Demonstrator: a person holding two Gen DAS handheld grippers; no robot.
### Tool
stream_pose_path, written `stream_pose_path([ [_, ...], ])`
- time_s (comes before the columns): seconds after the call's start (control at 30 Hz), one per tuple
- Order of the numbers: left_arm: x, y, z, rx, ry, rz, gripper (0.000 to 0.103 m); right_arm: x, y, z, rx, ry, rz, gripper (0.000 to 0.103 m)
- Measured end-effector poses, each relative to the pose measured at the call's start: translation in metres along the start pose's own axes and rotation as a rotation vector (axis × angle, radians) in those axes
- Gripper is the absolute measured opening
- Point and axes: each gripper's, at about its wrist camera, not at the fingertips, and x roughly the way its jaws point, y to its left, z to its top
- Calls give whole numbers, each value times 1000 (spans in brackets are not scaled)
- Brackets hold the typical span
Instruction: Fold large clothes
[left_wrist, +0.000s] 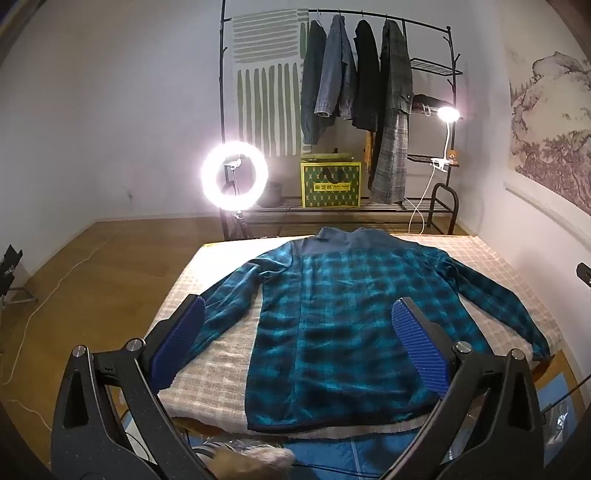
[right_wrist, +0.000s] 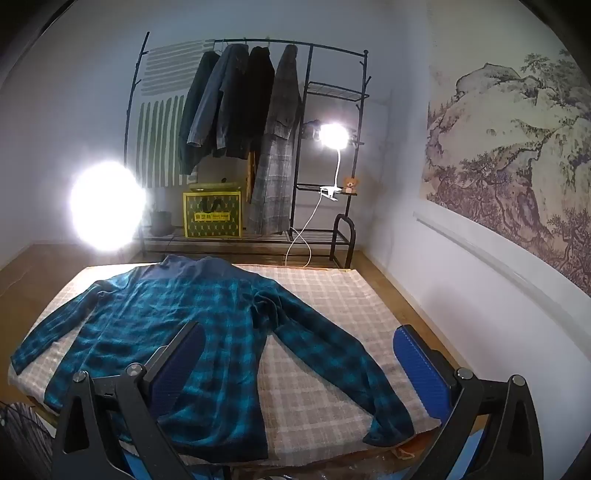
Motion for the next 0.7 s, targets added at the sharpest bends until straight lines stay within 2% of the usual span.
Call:
stream_pose_path([
  [0.7, -7, 6, 1, -17, 8, 0, 103, -6, 9, 1, -21, -8, 10, 103],
])
